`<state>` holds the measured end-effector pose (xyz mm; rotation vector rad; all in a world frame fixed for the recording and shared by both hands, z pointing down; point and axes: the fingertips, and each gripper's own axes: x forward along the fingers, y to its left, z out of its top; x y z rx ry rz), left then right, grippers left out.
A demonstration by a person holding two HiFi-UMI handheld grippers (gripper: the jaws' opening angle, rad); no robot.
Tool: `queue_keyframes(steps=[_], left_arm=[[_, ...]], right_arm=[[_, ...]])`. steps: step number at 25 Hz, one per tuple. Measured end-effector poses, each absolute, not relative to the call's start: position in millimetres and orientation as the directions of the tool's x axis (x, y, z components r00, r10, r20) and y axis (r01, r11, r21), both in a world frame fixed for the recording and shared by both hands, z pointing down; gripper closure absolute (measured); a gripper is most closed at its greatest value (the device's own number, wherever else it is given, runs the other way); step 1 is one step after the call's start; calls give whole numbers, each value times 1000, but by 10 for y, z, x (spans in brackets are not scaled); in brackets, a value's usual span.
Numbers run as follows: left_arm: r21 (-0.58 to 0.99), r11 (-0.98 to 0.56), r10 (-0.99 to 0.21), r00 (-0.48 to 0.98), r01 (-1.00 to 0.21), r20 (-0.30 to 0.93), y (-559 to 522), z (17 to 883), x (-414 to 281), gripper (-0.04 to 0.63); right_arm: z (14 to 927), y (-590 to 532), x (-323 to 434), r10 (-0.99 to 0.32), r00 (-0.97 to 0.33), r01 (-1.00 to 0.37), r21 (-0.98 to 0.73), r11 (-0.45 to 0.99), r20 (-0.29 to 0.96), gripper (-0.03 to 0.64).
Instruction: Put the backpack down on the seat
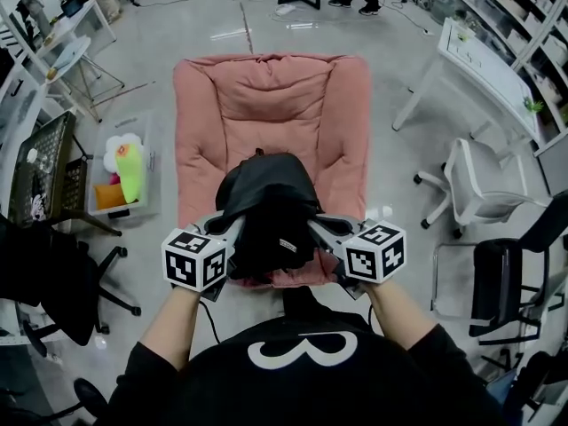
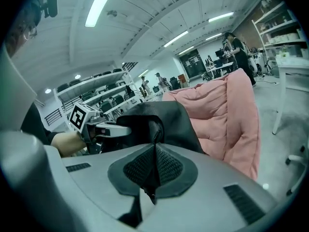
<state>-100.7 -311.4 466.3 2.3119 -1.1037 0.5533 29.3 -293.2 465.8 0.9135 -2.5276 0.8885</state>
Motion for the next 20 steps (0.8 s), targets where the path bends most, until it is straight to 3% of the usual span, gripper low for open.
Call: queue_keyframes(steps=[20], left_arm=[[248, -447, -562, 485, -860, 670, -4463, 5974, -942, 583]], right_arm=[[5850, -4302, 338, -346, -730, -647, -431, 629, 589, 603]])
